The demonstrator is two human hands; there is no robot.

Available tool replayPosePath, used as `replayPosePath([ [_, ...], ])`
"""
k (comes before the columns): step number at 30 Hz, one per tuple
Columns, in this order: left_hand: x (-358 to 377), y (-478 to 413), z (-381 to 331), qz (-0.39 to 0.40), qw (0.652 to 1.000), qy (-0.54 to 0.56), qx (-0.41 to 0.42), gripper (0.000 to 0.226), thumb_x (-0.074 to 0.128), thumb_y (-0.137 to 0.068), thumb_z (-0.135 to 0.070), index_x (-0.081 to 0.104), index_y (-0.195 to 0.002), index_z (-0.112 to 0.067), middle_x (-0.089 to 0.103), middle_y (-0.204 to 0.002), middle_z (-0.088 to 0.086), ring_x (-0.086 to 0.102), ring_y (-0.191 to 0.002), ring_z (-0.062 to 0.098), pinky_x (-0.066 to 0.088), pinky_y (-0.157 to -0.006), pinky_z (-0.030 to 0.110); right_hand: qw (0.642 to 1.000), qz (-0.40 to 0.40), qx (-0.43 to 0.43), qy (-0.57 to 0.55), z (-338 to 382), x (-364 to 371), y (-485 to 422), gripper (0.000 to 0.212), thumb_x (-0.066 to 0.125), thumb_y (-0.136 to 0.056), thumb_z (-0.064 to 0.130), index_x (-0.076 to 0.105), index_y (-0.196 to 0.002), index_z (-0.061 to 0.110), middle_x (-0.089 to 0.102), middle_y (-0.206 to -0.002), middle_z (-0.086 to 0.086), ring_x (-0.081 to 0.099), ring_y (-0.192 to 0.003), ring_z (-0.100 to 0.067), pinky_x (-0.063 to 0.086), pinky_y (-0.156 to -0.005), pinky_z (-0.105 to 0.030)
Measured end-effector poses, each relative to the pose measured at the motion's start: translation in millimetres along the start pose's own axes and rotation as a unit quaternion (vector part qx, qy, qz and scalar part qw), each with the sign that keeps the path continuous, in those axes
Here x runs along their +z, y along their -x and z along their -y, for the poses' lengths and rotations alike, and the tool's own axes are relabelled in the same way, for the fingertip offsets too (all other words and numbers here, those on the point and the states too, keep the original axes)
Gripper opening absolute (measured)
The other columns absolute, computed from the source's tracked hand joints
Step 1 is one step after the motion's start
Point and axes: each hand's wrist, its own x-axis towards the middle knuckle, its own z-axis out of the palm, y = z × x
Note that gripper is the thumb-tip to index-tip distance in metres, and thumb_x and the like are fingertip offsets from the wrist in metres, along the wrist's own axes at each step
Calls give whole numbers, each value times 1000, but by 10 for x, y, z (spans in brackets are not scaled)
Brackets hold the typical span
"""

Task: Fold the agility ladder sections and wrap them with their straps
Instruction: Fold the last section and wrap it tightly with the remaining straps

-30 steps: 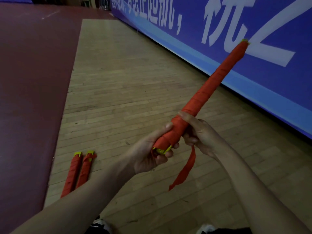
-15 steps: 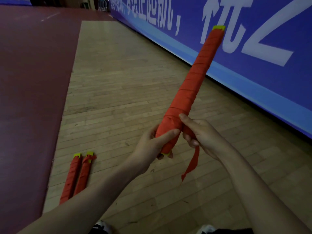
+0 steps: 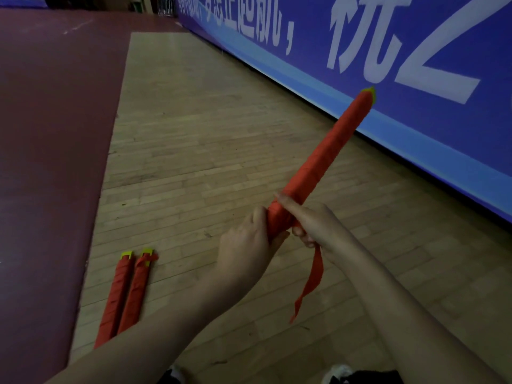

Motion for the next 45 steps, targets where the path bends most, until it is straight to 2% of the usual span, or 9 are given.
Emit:
replayPosePath([
  [5, 41, 13, -20, -2, 1000, 4, 30, 53, 43, -85, -57, 59, -97, -8, 59, -65, -2, 53, -40, 14, 4, -42, 10, 999, -19, 27, -36, -74, 45, 4, 43, 73, -73, 56, 55, -63, 17, 42, -46, 3, 33, -36, -7, 27, -41, -23],
  [13, -344, -135, 58, 165, 971, 172, -9, 60, 37, -81, -77, 47, -108, -25, 57, -87, -7, 59, -77, 12, 50, -69, 34, 984, 17, 52, -170, 19, 62, -47, 40, 75, -75, 42, 49, -57, 18, 34, -43, 6, 26, -32, -4, 21, -34, -18],
  [17, -420, -231, 350, 103, 945, 309, -28, 44, 32, -93, -53, 60, -105, -22, 62, -102, -8, 56, -90, 0, 44, -77, 22, 975, 81, 74, -195, 69, 18, 3, 39, 70, -77, 44, 43, -61, 21, 29, -43, 8, 20, -30, -3, 14, -34, -17],
  [21, -267, -264, 600, 77, 975, 129, 161, 63, 61, -84, -7, 39, -142, -15, 37, -147, 4, 30, -136, 12, 26, -110, 24, 967, 147, 104, -180, 104, -13, 114, 41, 70, -62, 49, 41, -58, 20, 27, -42, 8, 17, -29, -2, 11, -35, -17],
  [25, -213, -282, 562, 95, 966, 109, 215, 65, 54, -89, -37, 23, -146, -30, 30, -154, -3, 12, -147, 14, 12, -119, 43, 950, 200, 129, -203, 79, -39, 154, 45, 73, -52, 50, 39, -45, 22, 26, -36, 9, 17, -25, -1, 9, -34, -13],
  [30, -199, -275, 541, 82, 964, 124, 220, 65, 54, -85, -38, 26, -142, -22, 47, -140, 7, 27, -139, 12, 10, -118, 34, 884, 352, 117, -284, -48, -82, 44, 60, 90, -40, 56, 62, -65, 9, 18, -48, 1, 20, -26, -1, 15, -31, -15],
  [35, -197, -197, 408, 133, 944, 268, 138, 63, 61, -85, -20, 35, -140, -2, 48, -120, 0, 43, -101, -4, 31, -88, 0, 776, 492, 150, -366, -92, -44, -82, 62, 34, -92, 45, 66, -96, -8, 52, -48, 7, 34, -33, -2, 36, -38, -14],
  [40, -217, -228, 357, 186, 934, 302, 40, 69, 56, -72, -23, 36, -138, -16, 59, -94, -3, 52, -75, 3, 44, -73, 25, 906, 316, 121, -255, 104, -68, 47, 66, 33, -91, 53, 64, -72, -2, 28, -37, 7, 19, -26, -1, 15, -31, -14],
  [45, -264, -253, 351, 200, 906, 372, -31, 50, 53, -71, -20, 37, -118, -13, 47, -76, -2, 43, -62, 6, 41, -59, 32, 920, 293, 68, -251, 125, -150, 80, 50, 32, -93, 41, 57, -89, -2, 45, -56, -2, 23, -31, -3, 13, -34, -16],
])
